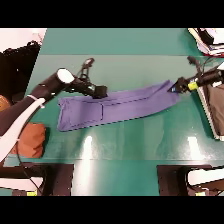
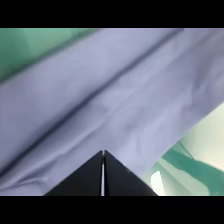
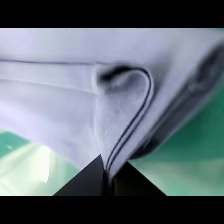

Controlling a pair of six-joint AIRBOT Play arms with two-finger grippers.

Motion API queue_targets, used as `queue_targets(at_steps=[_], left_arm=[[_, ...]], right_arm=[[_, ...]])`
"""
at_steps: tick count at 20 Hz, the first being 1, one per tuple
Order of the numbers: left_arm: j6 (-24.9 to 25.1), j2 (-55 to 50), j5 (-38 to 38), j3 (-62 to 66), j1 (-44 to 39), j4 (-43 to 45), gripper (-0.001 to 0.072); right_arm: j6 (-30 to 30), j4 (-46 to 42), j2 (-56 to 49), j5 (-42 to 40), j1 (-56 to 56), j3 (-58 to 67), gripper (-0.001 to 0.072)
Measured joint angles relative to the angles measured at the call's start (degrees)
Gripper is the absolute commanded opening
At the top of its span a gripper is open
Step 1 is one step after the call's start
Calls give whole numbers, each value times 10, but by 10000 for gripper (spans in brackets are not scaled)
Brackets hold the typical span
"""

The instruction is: Fold the shirts.

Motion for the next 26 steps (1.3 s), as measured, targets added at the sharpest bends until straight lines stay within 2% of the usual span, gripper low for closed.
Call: queue_targets(at_steps=[5, 13, 19, 23, 24, 26], left_arm=[[-21, -94, -5, 55, -53, -1, 24], [-31, -138, -22, 92, -63, -1, 24], [-30, -54, -79, 124, 37, 40, 25], [-17, 46, -113, 129, 144, 82, 25], [-15, 70, -118, 129, 171, 93, 25], [-12, 113, -125, 130, 218, 103, 25]], right_arm=[[30, 79, 61, 18, 69, 88, 15], [55, 106, 80, -5, 209, 182, 15], [55, 108, 67, -44, 308, 190, 16], [36, 109, 23, -118, 407, 191, 21], [30, 109, 5, -144, 438, 192, 52], [18, 110, -34, -199, 495, 191, 364]])
